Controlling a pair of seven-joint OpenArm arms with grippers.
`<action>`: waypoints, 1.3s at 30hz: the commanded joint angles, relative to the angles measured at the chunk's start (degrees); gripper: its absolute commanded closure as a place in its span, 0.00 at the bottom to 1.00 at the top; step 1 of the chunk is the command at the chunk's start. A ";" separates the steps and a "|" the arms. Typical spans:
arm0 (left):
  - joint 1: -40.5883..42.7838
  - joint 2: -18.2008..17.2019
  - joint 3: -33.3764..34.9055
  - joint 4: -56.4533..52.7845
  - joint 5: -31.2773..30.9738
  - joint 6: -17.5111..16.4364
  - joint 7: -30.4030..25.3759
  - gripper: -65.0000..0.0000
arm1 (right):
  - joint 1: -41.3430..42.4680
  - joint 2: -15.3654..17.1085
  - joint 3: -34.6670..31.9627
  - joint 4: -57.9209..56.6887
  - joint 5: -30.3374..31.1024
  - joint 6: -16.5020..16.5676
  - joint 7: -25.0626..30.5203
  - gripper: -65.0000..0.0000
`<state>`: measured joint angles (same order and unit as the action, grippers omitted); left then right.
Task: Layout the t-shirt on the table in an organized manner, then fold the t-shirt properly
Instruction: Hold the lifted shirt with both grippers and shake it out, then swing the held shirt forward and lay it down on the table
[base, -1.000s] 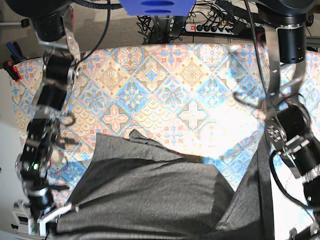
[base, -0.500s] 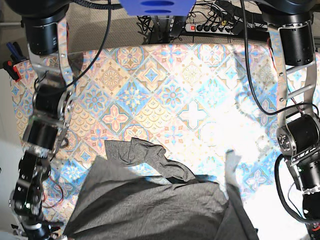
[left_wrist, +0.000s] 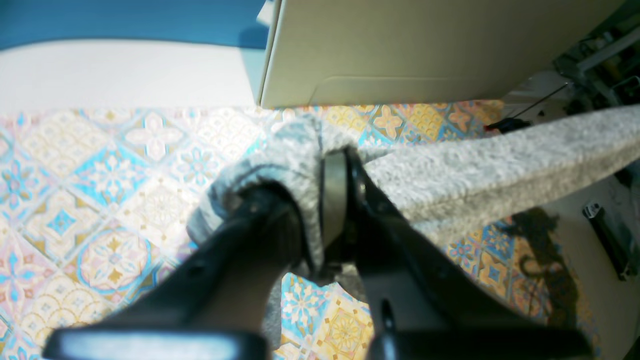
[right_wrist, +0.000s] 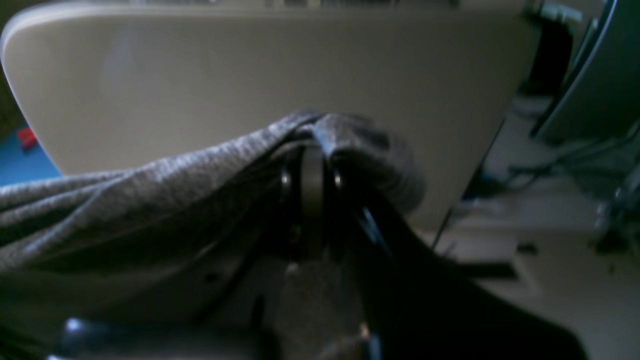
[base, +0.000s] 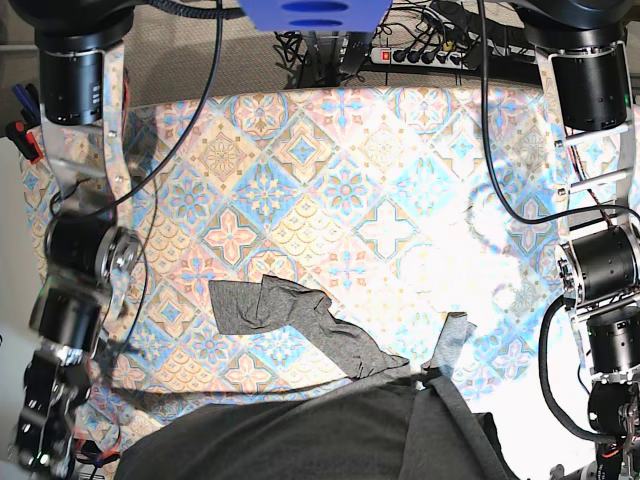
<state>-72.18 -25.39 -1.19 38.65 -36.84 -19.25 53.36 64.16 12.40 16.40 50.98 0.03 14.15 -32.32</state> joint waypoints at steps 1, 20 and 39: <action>-2.82 -0.59 -0.26 0.95 -0.30 0.12 -1.98 1.00 | 1.55 0.65 0.08 1.72 0.10 -0.75 1.33 1.00; -2.82 -0.59 3.78 -2.30 -3.73 0.12 5.05 1.00 | 3.58 0.65 -3.17 5.41 0.10 -0.75 -0.78 1.00; 58.69 -3.32 -20.30 66.71 -23.25 8.04 26.64 1.00 | -53.04 -6.29 0.08 52.01 0.36 -0.75 -10.10 1.00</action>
<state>-10.92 -28.51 -21.82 103.96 -56.93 -11.09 80.64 7.11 5.13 16.16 100.22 -1.02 13.43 -48.36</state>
